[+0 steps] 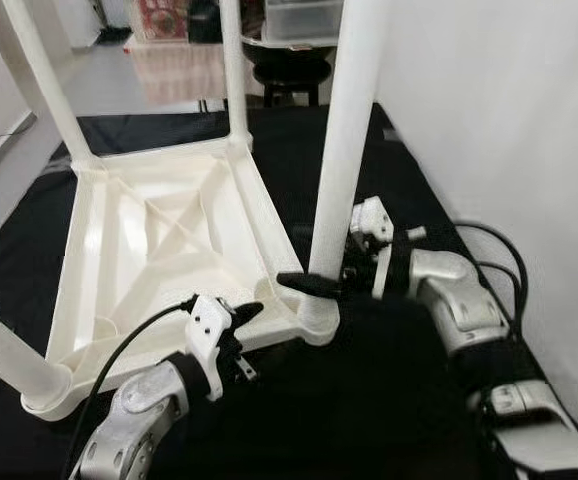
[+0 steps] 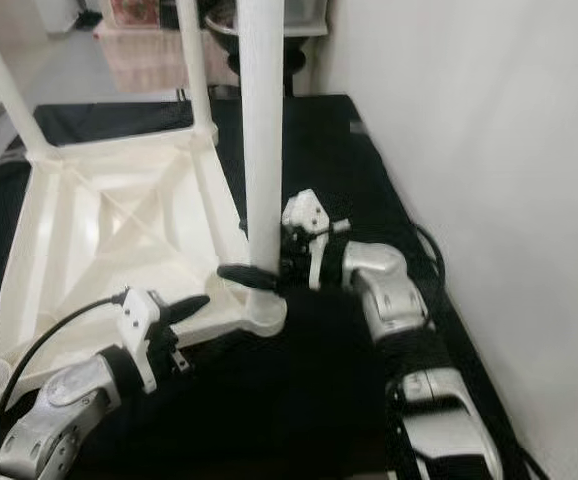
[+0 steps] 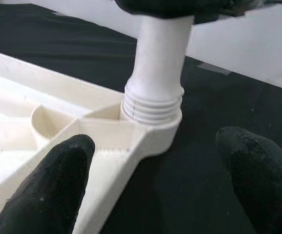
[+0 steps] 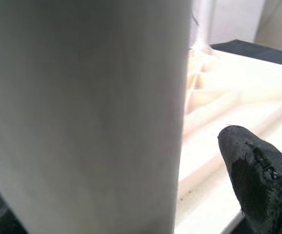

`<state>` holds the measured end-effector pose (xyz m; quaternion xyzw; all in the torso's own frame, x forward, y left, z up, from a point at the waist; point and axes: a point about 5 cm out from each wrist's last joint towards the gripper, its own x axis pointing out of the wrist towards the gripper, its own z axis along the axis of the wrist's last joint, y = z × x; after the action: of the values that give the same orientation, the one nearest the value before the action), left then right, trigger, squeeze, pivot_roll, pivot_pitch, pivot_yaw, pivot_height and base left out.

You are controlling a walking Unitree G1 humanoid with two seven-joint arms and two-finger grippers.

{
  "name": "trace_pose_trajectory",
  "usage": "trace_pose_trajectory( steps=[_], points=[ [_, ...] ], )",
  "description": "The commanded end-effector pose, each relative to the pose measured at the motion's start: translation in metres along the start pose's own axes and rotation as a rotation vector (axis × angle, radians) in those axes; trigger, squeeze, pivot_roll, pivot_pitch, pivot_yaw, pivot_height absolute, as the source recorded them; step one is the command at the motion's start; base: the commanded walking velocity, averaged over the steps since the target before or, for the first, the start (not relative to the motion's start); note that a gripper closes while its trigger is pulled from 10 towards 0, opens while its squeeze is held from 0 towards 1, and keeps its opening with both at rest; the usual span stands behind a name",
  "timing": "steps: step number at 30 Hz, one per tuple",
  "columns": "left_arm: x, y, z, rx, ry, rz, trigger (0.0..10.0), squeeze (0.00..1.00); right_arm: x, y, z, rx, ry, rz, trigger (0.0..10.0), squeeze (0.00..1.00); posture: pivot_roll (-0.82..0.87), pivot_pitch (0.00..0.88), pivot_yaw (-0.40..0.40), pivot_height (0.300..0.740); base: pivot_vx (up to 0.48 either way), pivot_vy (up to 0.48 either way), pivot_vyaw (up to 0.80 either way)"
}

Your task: Building children table

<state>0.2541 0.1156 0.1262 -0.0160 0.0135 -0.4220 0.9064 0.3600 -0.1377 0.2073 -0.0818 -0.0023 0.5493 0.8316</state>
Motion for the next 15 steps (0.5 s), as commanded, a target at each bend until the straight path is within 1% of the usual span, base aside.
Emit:
trace_pose_trajectory(
  steps=[1,2,3,6,12,13,14,15],
  points=[
    [-0.002,-0.002,-0.004,-0.006,0.012,0.004,10.0,0.0,0.001,-0.003,-0.001,-0.005,0.004,-0.003,7.1,0.0,-0.07,0.101,-0.023,0.74,0.0,0.0,0.0],
    [-0.002,-0.002,-0.004,-0.006,0.012,0.004,10.0,0.0,0.0,-0.005,-0.001,0.0,0.001,0.001,2.0,0.0,-0.07,0.101,-0.023,0.74,0.0,0.0,0.0],
    [-0.002,-0.002,-0.003,-0.007,0.012,0.004,10.0,0.0,-0.001,-0.005,0.0,0.001,-0.005,0.014,0.0,0.0,-0.07,0.105,-0.022,0.74,0.0,0.0,0.0],
    [-0.002,-0.002,-0.003,-0.01,0.012,0.002,10.0,0.0,-0.006,-0.006,0.0,0.009,-0.027,0.03,0.0,0.0,-0.08,0.109,-0.017,0.74,0.0,0.0,0.0],
    [-0.002,-0.003,-0.003,-0.015,0.011,-0.004,10.0,0.0,-0.015,-0.005,-0.009,-0.001,-0.016,0.004,0.0,0.0,-0.09,0.114,-0.013,0.74,0.0,0.0,0.0],
    [-0.002,-0.003,-0.002,-0.015,0.01,-0.005,10.0,0.0,-0.018,-0.005,-0.012,-0.005,-0.004,-0.025,0.0,0.0,-0.09,0.119,-0.013,0.74,0.0,0.0,0.0],
    [-0.002,-0.003,-0.002,-0.015,0.01,-0.005,10.0,0.0,-0.018,-0.005,-0.012,-0.005,-0.004,-0.025,0.0,0.0,-0.09,0.119,-0.013,0.74,0.0,0.0,0.0],
    [-0.003,-0.003,-0.002,-0.016,0.009,-0.004,10.0,0.0,-0.023,-0.003,-0.016,-0.003,0.002,-0.076,0.0,0.0,-0.1,0.124,-0.015,0.74,0.0,0.0,0.0]
  ],
)
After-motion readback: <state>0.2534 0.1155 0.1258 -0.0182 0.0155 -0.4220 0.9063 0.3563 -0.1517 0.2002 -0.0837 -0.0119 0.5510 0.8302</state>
